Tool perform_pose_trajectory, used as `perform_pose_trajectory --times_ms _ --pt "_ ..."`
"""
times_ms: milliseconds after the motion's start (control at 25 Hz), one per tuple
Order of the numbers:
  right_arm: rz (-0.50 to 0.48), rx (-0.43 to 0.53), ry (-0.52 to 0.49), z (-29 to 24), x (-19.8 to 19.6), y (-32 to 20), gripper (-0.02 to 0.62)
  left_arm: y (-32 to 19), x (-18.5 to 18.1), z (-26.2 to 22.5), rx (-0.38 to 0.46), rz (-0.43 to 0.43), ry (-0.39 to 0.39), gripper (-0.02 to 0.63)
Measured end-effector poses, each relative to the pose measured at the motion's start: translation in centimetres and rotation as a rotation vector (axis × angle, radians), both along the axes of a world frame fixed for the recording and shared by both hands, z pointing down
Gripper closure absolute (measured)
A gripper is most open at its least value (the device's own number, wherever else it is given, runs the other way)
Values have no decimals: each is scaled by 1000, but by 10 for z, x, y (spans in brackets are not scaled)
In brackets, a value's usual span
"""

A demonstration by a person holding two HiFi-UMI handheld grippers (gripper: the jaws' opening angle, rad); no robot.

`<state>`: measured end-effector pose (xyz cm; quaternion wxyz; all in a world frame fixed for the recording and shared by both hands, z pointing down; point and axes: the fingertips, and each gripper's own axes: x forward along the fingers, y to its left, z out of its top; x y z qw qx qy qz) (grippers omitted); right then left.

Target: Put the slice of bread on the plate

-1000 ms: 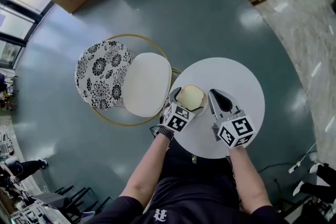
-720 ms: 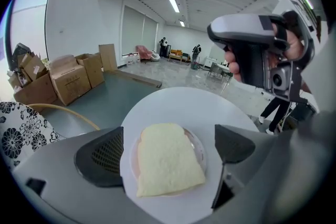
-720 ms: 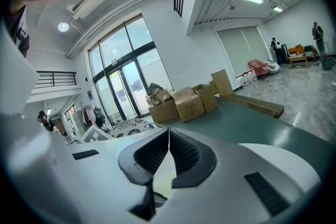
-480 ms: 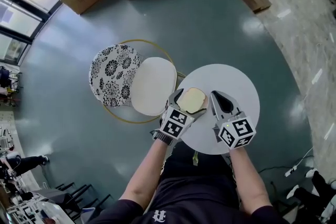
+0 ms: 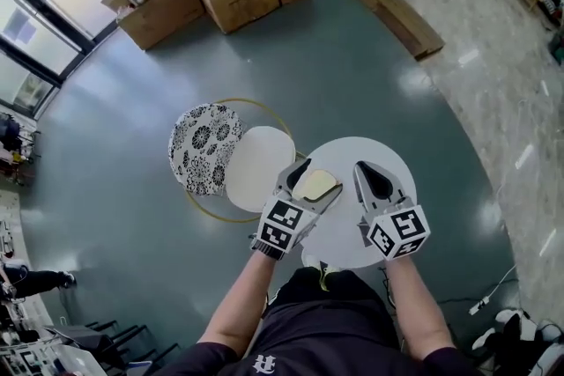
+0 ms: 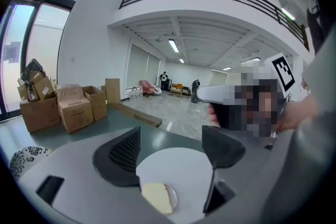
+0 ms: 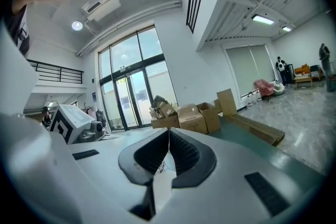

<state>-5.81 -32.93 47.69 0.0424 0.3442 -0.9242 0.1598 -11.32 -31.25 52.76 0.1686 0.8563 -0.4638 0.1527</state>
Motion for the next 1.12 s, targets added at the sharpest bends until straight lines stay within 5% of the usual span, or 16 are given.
perform_pose_trajectory --times_ms 160,480,1120 --pt "-13 41 -8 -36 6 10 588 6 5 -49 67 -49 36 309" --pt "-62 91 -33 -75 2 31 588 20 3 -104 172 -186 69 590" --pt "-130 163 -39 -115 4 53 589 41 12 -166 281 -261 84 600"
